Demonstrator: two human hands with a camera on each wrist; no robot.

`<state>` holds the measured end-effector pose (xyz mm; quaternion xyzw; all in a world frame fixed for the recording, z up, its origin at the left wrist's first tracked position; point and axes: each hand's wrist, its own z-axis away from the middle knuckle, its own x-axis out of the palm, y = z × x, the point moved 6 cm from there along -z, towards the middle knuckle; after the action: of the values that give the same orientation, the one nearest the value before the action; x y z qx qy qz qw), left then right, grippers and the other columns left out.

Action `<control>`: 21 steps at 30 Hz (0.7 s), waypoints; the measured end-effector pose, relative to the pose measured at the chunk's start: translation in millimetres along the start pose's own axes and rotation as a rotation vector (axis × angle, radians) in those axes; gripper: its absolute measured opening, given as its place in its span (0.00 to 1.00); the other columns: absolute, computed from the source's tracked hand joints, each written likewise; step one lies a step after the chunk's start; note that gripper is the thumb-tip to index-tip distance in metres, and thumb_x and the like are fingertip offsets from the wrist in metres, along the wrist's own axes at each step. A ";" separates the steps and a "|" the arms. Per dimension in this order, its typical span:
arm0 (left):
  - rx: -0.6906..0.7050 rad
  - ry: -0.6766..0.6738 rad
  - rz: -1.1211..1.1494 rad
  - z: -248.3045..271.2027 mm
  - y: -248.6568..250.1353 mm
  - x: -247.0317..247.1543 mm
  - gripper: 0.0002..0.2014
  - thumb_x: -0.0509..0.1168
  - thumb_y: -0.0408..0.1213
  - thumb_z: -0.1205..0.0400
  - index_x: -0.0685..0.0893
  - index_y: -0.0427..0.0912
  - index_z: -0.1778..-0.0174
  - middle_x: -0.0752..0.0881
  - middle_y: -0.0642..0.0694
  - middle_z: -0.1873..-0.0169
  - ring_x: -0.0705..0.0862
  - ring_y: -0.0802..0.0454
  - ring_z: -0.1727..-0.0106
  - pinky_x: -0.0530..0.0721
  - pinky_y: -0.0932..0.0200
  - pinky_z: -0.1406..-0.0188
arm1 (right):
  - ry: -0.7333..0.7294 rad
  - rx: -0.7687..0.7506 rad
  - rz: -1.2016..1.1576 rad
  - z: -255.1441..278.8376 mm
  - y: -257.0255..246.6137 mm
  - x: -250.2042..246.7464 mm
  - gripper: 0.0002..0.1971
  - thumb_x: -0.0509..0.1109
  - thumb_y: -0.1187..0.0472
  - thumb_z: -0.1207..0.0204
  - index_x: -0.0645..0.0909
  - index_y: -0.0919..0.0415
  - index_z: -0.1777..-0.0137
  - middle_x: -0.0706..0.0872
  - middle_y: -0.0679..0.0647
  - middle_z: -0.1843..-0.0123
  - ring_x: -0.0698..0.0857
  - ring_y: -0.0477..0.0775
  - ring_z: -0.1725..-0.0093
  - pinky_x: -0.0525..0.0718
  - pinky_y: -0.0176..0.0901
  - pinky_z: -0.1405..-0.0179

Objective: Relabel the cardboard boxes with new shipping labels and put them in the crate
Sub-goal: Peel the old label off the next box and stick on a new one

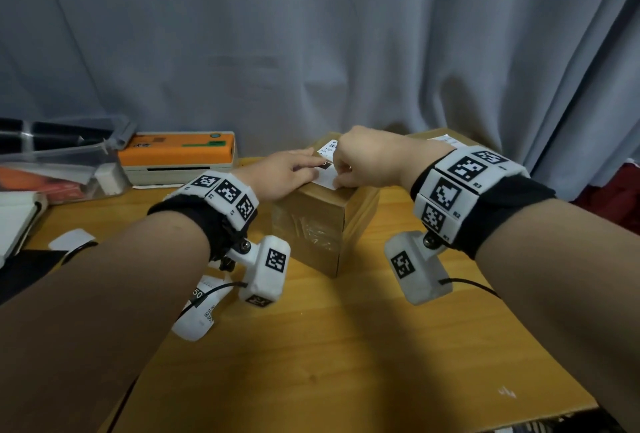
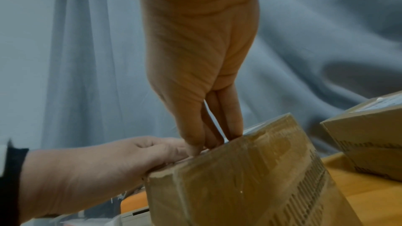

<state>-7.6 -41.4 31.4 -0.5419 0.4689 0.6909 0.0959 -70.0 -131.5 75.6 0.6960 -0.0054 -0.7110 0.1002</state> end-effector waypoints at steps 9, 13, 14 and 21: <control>-0.009 0.005 0.001 -1.2 -0.1 1.5 0.20 0.57 0.42 0.14 0.73 0.52 0.24 0.61 0.50 0.18 0.58 0.54 0.18 0.51 0.64 0.24 | 0.031 -0.027 -0.018 3.3 5.4 1.0 0.19 0.71 0.47 0.25 0.79 0.59 0.72 0.76 0.54 0.75 0.74 0.53 0.68 0.65 0.37 0.76; -0.001 0.016 -0.005 -2.2 -1.7 1.7 0.20 0.57 0.43 0.14 0.72 0.53 0.25 0.61 0.50 0.18 0.59 0.54 0.18 0.52 0.62 0.23 | 0.038 -0.030 0.023 1.4 1.1 -0.3 0.18 0.68 0.49 0.22 0.80 0.62 0.68 0.70 0.50 0.76 0.73 0.54 0.68 0.62 0.34 0.77; 0.005 0.021 -0.010 -2.0 -1.3 1.3 0.20 0.57 0.43 0.14 0.72 0.53 0.24 0.61 0.50 0.18 0.59 0.54 0.18 0.53 0.62 0.23 | 0.046 -0.030 0.032 1.5 0.7 -0.3 0.17 0.68 0.51 0.22 0.80 0.61 0.67 0.70 0.50 0.76 0.72 0.53 0.69 0.61 0.34 0.77; 0.079 0.109 -0.329 1.7 8.0 -8.2 0.17 0.58 0.51 0.16 0.79 0.57 0.31 0.73 0.55 0.27 0.63 0.49 0.24 0.58 0.54 0.28 | 0.155 0.029 -0.186 5.0 22.6 5.1 0.10 0.73 0.53 0.27 0.89 0.61 0.58 0.86 0.53 0.66 0.82 0.53 0.62 0.76 0.41 0.66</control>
<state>-10.6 -41.4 42.5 -0.6439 0.4051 0.6164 0.2032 -71.9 -155.1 74.0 0.7478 0.0569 -0.6610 0.0240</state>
